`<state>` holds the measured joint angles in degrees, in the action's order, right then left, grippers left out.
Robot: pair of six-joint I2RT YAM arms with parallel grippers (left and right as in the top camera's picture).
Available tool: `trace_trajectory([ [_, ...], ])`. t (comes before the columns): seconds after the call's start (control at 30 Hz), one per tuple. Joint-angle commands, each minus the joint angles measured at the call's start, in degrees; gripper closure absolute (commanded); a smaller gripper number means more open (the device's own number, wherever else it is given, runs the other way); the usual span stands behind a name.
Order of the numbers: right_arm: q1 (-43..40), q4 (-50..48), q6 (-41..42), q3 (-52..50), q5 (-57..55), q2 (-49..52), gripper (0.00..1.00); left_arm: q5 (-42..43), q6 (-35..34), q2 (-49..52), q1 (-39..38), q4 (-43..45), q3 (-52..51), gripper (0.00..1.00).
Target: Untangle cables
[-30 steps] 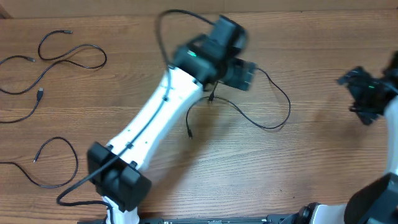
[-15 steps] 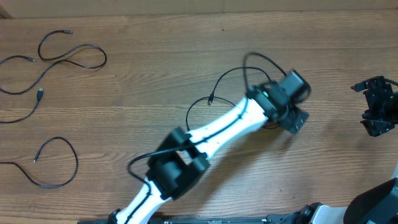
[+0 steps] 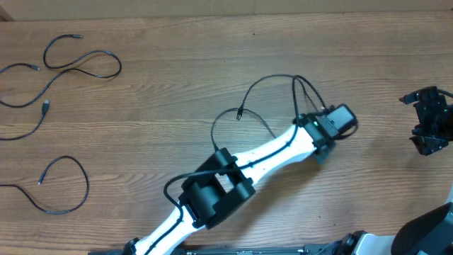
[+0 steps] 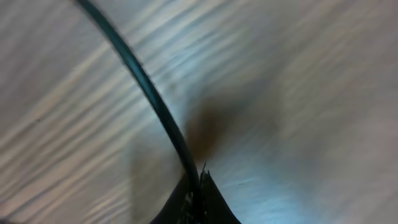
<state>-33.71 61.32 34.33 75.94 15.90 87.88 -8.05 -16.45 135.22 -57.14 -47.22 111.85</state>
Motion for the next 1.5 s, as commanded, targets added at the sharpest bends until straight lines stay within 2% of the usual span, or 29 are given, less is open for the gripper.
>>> trace_trajectory([
  [0.0, -0.1, -0.1, 0.2, 0.9, 0.3, -0.8, 0.0, -8.9, -2.0, -4.5, 3.1, -4.2, 1.8, 0.96],
  [0.13, -0.1, -0.5, 0.2, 0.9, 0.3, -0.8, 0.0, -18.0, -4.3, -11.2, 6.4, -12.8, 2.3, 0.96],
  [0.37, -0.1, -1.0, 0.2, 0.9, 0.3, -0.8, 0.0, -31.5, -4.3, -22.2, 13.0, -25.0, 2.3, 0.96],
  [0.47, -0.1, -1.0, 0.2, 0.9, 0.3, -0.8, 0.0, -35.1, -4.1, -26.7, 16.9, -26.1, 2.3, 0.96],
  [0.6, -0.1, -1.0, 0.2, 0.9, 0.3, -0.8, 0.0, -35.4, -3.2, -31.9, 23.4, -26.2, 2.3, 0.96],
  [0.67, -0.1, -1.0, 0.2, 0.9, 0.3, -0.8, 0.0, -35.4, -0.4, -33.6, 26.7, -26.0, 2.3, 0.96],
  [0.73, -0.1, -1.0, 0.2, 1.0, 0.3, -0.8, 0.0, -35.7, 5.8, -34.9, 30.1, -23.6, 2.3, 0.96],
  [0.93, -0.1, -1.0, 0.2, 0.9, 0.3, -0.8, 0.0, -35.6, 23.5, -39.1, 37.3, -7.9, 2.3, 0.96],
  [1.0, -0.1, -1.0, 0.2, 0.9, 0.3, -0.8, 0.0, -35.6, 26.9, -40.8, 38.8, -1.7, 2.3, 0.96],
  [1.1, -0.1, -1.0, 0.2, 0.9, 0.3, -0.8, 0.0, -33.7, 28.2, -43.2, 40.9, 4.9, 2.3, 0.96],
  [1.17, -0.1, -1.0, 0.2, 0.9, 0.3, -0.8, 0.0, -31.1, 28.7, -44.3, 42.2, 4.9, 2.3, 0.96],
  [1.37, -0.1, -1.0, 0.2, 0.9, 0.3, -0.8, 0.0, -15.8, 28.0, -44.4, 47.5, -9.2, 2.2, 0.96],
  [1.47, -0.1, -1.0, 0.2, 0.9, 0.3, -0.8, 0.0, -9.6, 29.0, -43.8, 51.0, -12.8, 1.2, 0.95],
])
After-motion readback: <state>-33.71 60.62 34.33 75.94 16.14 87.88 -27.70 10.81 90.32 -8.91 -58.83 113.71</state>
